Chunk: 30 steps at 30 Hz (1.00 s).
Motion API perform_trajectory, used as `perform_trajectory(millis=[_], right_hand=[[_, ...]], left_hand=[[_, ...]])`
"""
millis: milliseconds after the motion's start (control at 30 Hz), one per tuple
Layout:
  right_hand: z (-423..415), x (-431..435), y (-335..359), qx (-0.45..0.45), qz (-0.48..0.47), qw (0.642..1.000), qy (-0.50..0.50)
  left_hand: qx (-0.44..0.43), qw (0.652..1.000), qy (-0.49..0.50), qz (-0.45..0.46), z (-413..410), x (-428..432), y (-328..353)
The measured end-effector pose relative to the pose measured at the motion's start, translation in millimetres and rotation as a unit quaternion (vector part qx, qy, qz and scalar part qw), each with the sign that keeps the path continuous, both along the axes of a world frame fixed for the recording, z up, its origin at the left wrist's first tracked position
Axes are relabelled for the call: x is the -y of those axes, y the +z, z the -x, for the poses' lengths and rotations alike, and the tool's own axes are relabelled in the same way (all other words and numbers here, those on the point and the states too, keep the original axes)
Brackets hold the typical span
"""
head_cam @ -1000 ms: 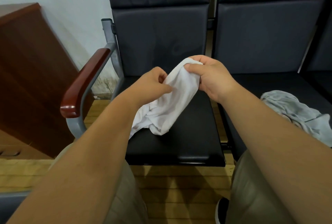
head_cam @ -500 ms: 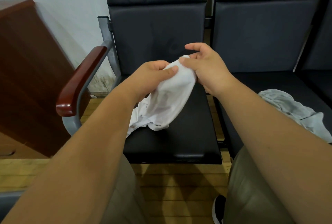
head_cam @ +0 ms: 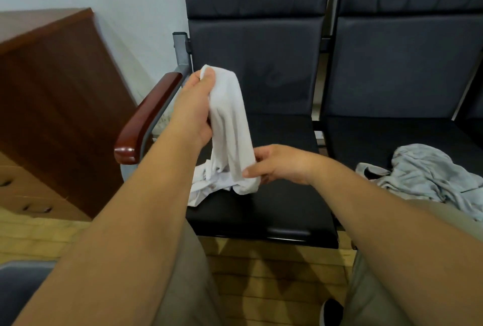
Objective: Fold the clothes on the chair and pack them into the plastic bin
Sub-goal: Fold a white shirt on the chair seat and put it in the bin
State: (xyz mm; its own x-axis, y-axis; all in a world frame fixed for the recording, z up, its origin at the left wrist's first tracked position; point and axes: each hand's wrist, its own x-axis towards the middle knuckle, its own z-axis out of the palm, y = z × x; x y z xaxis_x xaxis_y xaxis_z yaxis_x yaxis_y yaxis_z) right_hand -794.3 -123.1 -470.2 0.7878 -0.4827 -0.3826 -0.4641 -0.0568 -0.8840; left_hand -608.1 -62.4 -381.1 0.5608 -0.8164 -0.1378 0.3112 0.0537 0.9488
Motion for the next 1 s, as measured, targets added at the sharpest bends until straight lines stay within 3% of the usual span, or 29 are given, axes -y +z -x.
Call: perform_trajectory(millis=[200,333,467,633,833,1000], right_hand=[[-1,-9,-23,-0.108,0.048,0.993,-0.003],[18,-10,-29,-0.167,0.07,0.983,0.022],[34,-12,-21,-0.073,0.097,0.989,-0.082],[59,-9,18,0.051,0.101,0.951,-0.289],[93,-15,99,0.133,0.164,0.912,-0.351],[108,-38,178,0.168,0.281,0.867,-0.374]], left_hand=[[-0.116,0.99,0.067,0.039,-30,-22,-7],[-0.116,0.987,0.09,0.062,-36,-33,-5],[-0.05,0.992,0.095,0.061,-38,-44,-3],[0.013,0.993,0.096,0.064,-41,-60,7],[0.12,0.984,0.105,0.084,-38,-80,48],[0.172,0.972,0.1,0.127,-23,-98,103]])
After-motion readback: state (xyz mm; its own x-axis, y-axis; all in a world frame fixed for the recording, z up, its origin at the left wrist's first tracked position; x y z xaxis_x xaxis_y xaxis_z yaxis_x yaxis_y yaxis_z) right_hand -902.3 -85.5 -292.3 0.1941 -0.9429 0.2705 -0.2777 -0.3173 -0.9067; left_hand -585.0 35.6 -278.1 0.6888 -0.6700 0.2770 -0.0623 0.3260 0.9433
